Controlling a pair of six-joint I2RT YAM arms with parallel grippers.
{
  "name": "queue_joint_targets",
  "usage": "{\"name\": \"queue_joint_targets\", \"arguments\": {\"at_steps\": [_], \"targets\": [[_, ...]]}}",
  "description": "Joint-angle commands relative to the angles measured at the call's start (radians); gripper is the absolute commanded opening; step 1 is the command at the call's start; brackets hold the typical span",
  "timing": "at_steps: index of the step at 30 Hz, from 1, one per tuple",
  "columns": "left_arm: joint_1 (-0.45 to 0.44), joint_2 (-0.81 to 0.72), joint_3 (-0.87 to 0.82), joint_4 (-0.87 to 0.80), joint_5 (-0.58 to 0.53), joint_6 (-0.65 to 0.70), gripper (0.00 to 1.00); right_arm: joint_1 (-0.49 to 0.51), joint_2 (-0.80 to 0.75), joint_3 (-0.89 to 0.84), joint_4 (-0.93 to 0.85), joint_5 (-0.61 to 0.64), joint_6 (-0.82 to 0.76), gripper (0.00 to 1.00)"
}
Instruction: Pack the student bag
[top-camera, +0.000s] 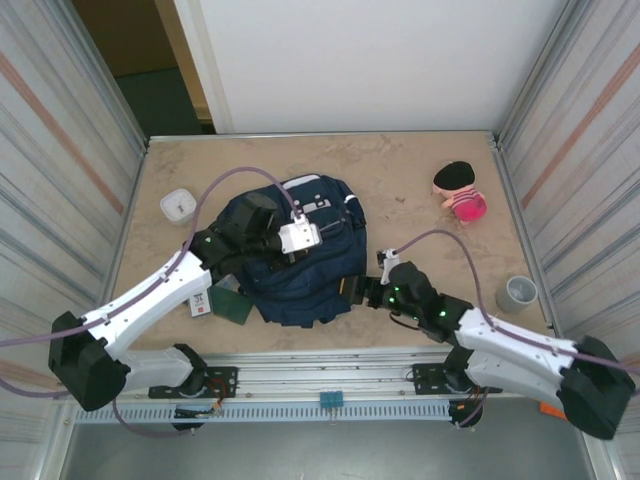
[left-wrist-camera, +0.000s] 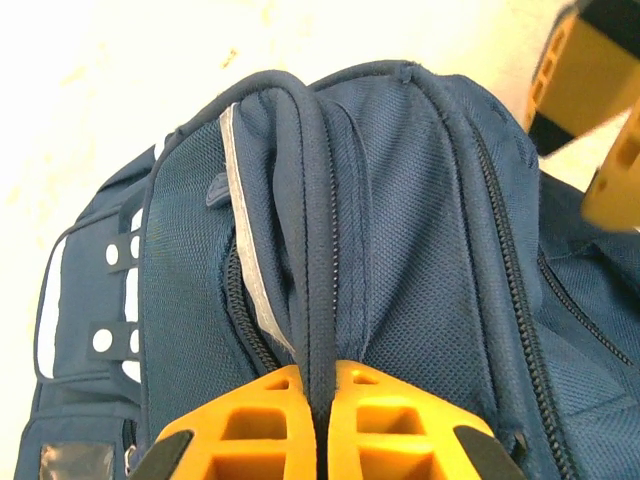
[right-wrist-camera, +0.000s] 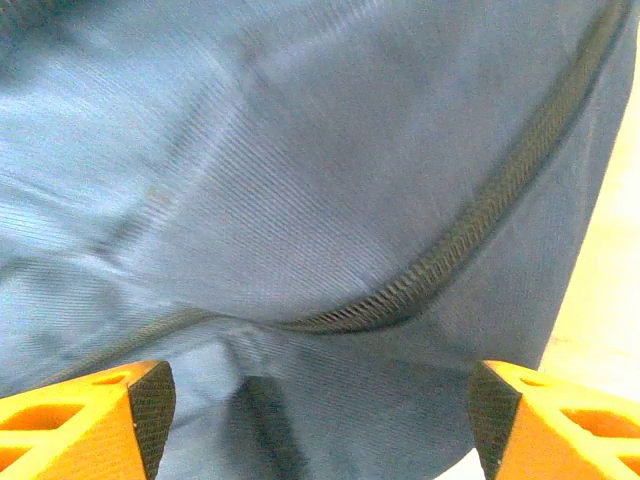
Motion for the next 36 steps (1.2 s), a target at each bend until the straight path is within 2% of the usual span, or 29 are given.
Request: {"name": "queue_joint_targets", "arguments": {"at_steps": [1,4,7,11,13,18,22,25,32,36], "targets": [[0.01,-0.073,-0.041,0.21,0.214,0.109,0.0,-0.065,-0.137,0.052,-0.175,-0.105,-0.112,0.8],[0.011,-0.057,-0.076,0.229,0.254,0.156,0.0,-0.182,-0.231,0.068,-0.254,-0.236,-0.105,0.81],[0.012,-0.048,-0.075,0.209,0.302,0.183,0.0,-0.323,-0.262,0.115,-0.326,-0.373,-0.079,0.78],[0.012,-0.067,-0.103,0.246,0.335,0.203,0.0,-0.482,-0.174,0.187,-0.327,-0.572,-0.027,0.75],[0.011,-0.073,-0.106,0.241,0.334,0.222,0.0,-0.515,-0.104,0.216,-0.285,-0.64,0.011,0.73],[-0.012,-0.078,-0.121,0.217,0.269,0.271,0.0,-0.515,0.039,0.266,-0.188,-0.705,0.104,0.7],[-0.032,-0.075,-0.149,0.227,0.227,0.319,0.0,-0.49,0.093,0.278,-0.177,-0.677,0.133,0.79],[-0.038,-0.071,-0.167,0.235,0.217,0.344,0.0,-0.474,0.12,0.279,-0.173,-0.66,0.126,0.8],[-0.045,-0.073,-0.174,0.243,0.193,0.335,0.0,-0.412,0.197,0.272,-0.107,-0.643,0.157,0.71],[-0.058,-0.074,-0.178,0.249,0.19,0.349,0.0,-0.381,0.23,0.278,-0.092,-0.608,0.156,0.52]]}}
